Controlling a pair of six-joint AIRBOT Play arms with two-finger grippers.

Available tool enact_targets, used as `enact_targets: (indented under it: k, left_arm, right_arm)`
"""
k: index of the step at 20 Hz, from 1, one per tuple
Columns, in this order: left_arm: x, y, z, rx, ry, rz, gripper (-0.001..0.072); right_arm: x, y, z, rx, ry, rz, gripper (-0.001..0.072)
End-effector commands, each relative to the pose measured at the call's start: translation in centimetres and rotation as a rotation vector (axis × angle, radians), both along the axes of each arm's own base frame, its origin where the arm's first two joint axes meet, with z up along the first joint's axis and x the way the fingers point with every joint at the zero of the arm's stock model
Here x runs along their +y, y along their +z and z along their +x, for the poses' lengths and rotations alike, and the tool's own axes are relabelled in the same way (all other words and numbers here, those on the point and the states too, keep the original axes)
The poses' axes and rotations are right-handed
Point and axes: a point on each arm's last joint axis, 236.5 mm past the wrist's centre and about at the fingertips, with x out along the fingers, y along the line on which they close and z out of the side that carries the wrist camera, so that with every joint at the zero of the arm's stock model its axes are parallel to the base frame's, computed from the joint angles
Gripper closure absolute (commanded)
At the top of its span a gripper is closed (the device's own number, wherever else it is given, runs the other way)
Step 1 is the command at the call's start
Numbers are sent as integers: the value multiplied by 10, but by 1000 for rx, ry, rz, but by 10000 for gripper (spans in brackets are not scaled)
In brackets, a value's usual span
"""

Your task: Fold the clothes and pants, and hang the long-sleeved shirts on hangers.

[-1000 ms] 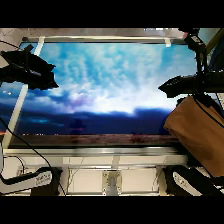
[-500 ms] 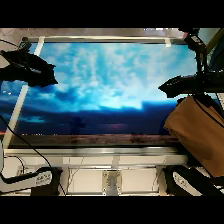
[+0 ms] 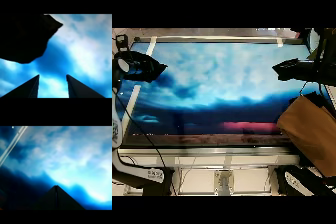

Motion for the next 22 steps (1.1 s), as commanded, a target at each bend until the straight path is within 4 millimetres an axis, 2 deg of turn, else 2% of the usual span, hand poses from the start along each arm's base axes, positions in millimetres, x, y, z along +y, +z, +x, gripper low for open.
enact_targets:
  k: [1, 2, 3, 4, 5, 6, 8, 12, 14, 16, 18, 22]
  left_arm:
    - [43, -54, 33, 105, 4, 175, 250]
    - [48, -72, 39, 150, 16, 169, 184]
    - [53, -88, 43, 190, 30, 165, 163]
    - [56, -100, 46, 217, 33, 166, 155]
    - [58, -108, 50, 227, 34, 169, 154]
    - [59, -114, 56, 219, 32, 170, 154]
    - [59, -124, 65, 194, 25, 175, 154]
    - [59, -156, 65, 230, 18, 167, 155]
    - [61, -161, 69, 215, 21, 166, 162]
    - [62, -162, 74, 189, 33, 157, 217]
    - [64, -164, 76, 178, 35, 158, 218]
    - [72, -181, 72, 201, 50, 146, 218]
  right_arm:
    - [-1, 15, 11, -62, -30, 34, 677]
    - [-1, 14, 10, -55, -31, 38, 676]
    - [0, 13, 9, -46, -32, 42, 615]
    - [0, 13, 9, -35, -43, 58, 411]
    - [-1, 13, 10, -29, -56, 74, 130]
    - [-1, 14, 10, -20, -67, 89, 11]
    - [-1, 13, 10, 1, -88, 122, 18]
    - [-1, 14, 10, 14, -101, 141, 18]
    - [-1, 13, 10, 24, -111, 157, 18]
    - [-1, 14, 10, 33, -120, 170, 18]
    - [-1, 14, 10, 33, -119, 170, 19]
    - [0, 14, 10, 36, -119, 179, 19]
